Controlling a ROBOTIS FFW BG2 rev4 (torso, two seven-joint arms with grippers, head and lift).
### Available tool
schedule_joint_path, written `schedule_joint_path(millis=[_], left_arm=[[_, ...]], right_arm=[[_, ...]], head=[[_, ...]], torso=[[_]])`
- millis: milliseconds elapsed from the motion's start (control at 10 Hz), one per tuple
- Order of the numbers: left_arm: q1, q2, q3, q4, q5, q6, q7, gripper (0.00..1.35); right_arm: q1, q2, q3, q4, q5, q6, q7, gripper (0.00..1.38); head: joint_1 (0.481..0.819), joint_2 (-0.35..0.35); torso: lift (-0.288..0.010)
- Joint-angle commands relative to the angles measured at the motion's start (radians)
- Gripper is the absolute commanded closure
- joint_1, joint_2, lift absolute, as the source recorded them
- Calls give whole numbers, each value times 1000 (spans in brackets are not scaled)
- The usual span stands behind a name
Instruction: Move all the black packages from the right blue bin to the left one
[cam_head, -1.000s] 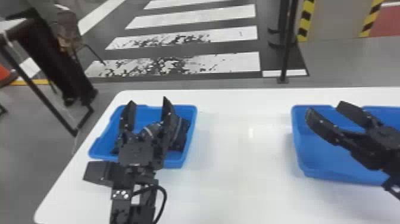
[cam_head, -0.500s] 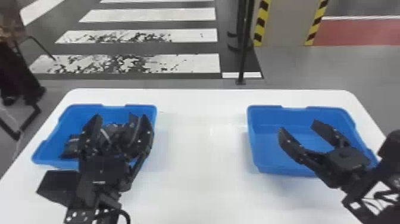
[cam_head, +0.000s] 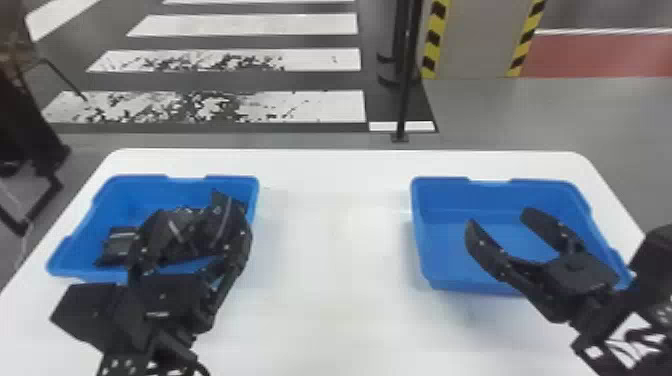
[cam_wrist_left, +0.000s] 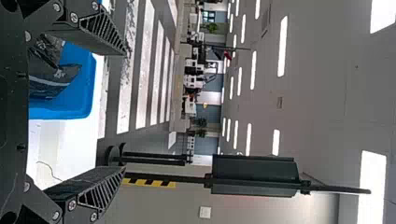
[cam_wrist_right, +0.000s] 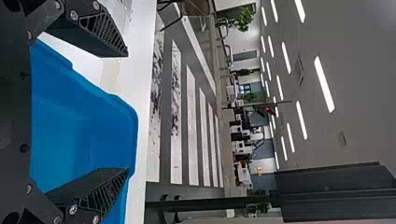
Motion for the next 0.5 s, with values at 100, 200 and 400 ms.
schedule_joint_path(millis=[100,200,400], left_arm=[[0,0,2,0,6,-3,0,197],[0,0,2,0,8,-10,0,197],[0,0,0,0,12,-18,0,197]], right_arm=[[3,2,0,-4,3,0,-2,165],[3,2,-2,-7,5,0,-2,168],[10,5,-12,-14,9,-3,-2,177]], head=[[695,37],[695,38],[695,36]], torso=[[-180],[-180],[-180]])
